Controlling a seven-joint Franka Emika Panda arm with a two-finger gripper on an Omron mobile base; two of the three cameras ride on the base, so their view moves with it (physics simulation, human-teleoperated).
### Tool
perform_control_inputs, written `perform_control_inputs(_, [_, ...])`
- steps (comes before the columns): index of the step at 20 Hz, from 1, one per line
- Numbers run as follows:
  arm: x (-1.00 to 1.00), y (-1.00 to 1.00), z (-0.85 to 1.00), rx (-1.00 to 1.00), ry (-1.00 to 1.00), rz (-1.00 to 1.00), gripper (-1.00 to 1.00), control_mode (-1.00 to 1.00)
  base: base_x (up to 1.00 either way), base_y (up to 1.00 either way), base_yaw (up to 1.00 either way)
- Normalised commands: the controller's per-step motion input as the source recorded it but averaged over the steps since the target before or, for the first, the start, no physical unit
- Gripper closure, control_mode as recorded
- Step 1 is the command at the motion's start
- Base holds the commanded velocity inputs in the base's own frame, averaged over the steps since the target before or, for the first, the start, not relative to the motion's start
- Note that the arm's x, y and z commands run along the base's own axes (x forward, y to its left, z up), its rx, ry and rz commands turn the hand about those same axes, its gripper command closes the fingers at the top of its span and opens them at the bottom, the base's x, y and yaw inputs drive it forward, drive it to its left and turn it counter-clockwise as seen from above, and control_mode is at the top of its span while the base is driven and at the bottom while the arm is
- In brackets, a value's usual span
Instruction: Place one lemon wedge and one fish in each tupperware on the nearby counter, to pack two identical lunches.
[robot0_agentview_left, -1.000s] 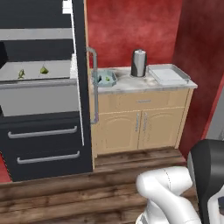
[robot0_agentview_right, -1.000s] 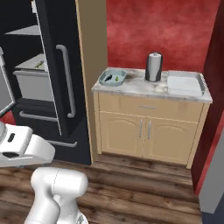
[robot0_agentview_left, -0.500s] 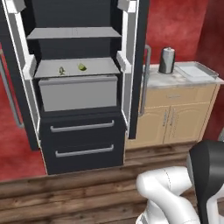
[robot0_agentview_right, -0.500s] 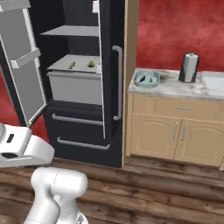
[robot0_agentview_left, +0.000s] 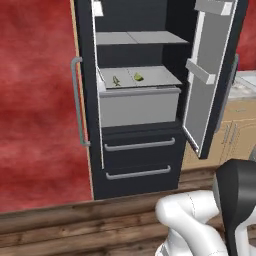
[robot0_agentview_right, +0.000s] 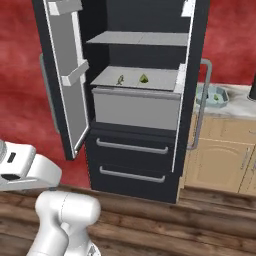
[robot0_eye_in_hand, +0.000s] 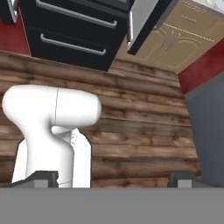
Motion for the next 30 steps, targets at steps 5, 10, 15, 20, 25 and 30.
perform_control_inputs(5, [0.00,0.00,0.00,0.00,0.00,0.00,-1.00,1.00,0.31,0.76,0.00])
perform_control_inputs(10, [0.00,0.00,0.00,0.00,0.00,0.00,-1.00,1.00,0.19,-0.20,0.00])
perform_control_inputs(15, [0.00,0.00,0.00,0.00,0.00,0.00,-1.00,1.00,0.28,-0.73,0.00])
perform_control_inputs(20, [0.00,0.00,0.00,0.00,0.00,0.00,-1.00,1.00,0.37,-0.52,0.00])
perform_control_inputs(25, [0.00,0.00,0.00,0.00,0.00,0.00,-1.00,1.00,0.59,0.08,0.00])
perform_control_inputs(30, [0.00,0.00,0.00,0.00,0.00,0.00,-1.00,1.00,0.70,0.23,0.00])
